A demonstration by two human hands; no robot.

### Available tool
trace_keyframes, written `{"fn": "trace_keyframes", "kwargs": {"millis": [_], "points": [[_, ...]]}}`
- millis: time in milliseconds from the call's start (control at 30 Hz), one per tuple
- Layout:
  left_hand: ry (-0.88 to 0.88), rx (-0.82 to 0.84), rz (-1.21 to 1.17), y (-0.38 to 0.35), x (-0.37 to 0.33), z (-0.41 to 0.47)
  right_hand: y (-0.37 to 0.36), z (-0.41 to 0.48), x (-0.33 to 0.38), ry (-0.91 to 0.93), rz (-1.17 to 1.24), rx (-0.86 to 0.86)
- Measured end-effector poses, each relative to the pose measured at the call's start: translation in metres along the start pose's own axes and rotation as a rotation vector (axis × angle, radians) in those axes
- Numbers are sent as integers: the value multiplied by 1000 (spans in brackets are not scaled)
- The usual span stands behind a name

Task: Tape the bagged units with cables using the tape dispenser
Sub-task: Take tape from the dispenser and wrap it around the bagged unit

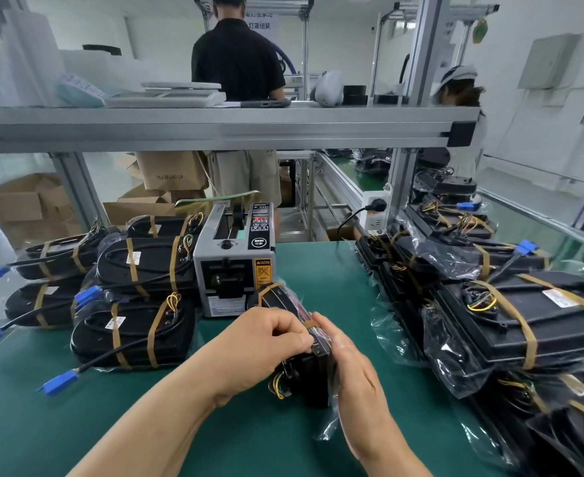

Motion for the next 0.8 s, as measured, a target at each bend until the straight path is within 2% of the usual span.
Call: {"fn": "trace_keyframes", "kwargs": {"millis": [400,800], "points": [[-91,-74,203,0,-2,5,-3,-2,8,2,6,23],[-112,-65,219,-2,-4,5,-5,-3,7,-12,-10,27]]}}
Point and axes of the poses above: each hand's wrist, its own z-axis towards the middle knuckle, its own y-axis out of the back of the hand, x = y × z, the point moved 7 cm from there along z, towards the middle knuckle, and after that the axes turned 4 degrees about -z, right-handed, at the moved point
